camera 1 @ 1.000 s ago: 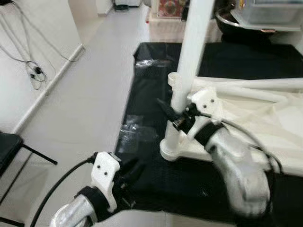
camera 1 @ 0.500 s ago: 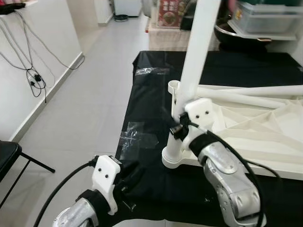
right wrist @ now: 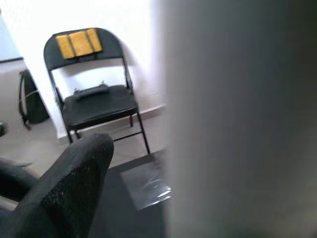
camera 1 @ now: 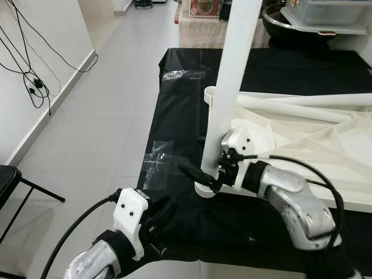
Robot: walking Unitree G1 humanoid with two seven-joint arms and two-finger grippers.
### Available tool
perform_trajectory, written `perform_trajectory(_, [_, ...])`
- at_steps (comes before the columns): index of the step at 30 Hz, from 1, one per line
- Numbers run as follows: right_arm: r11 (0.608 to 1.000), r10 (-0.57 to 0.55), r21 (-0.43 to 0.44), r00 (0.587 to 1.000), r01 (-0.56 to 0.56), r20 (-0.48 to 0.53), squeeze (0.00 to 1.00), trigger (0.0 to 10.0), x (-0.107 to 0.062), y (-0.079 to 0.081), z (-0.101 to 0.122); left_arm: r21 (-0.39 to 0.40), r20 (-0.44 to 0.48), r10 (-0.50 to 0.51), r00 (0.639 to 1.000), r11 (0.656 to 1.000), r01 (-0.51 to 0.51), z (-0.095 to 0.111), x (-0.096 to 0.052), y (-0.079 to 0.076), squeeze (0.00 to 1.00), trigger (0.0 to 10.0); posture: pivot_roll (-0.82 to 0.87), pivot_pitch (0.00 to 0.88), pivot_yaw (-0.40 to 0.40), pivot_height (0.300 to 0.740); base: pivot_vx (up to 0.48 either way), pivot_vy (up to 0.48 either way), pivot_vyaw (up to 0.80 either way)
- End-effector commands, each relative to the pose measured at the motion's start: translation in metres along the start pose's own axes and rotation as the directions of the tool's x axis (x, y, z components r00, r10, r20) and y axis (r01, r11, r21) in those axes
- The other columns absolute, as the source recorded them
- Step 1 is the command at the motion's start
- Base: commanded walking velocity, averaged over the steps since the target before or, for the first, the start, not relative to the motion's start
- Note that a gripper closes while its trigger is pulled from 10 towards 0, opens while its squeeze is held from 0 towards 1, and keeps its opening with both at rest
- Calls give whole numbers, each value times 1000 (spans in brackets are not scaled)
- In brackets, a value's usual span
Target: Building children table
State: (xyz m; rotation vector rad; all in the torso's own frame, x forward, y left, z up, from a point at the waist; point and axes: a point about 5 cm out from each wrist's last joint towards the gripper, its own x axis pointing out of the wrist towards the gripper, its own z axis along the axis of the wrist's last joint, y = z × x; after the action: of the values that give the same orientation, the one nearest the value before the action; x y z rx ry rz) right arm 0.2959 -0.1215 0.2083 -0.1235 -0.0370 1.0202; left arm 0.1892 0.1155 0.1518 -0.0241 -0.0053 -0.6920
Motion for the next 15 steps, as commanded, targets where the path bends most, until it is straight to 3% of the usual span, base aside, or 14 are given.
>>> perform_trajectory(1, [1000,16,16,999,-16,35,0,10000,3,-4,4,4,0,14,1000,1000,-14,1,-3,0,0,10000,45,179,-8,740,0,0,0])
perform_trajectory(5, [1000,20,12,998,-21,56,0,9686,1,-11,9,2,0,15,1000,1000,-15,1,-3,-1,0,10000,38,182,-7,740,0,0,0])
perform_trajectory(6, [999,26,20,997,-27,69,0,0,0,-12,11,1,-1,14,1000,1000,-14,0,-3,-1,0,10000,38,182,-7,740,0,0,0])
perform_trajectory(15, [999,28,26,994,-32,110,0,0,-2,-13,11,4,3,17,1000,1000,-17,1,-2,0,0,10000,38,179,-7,740,0,0,0])
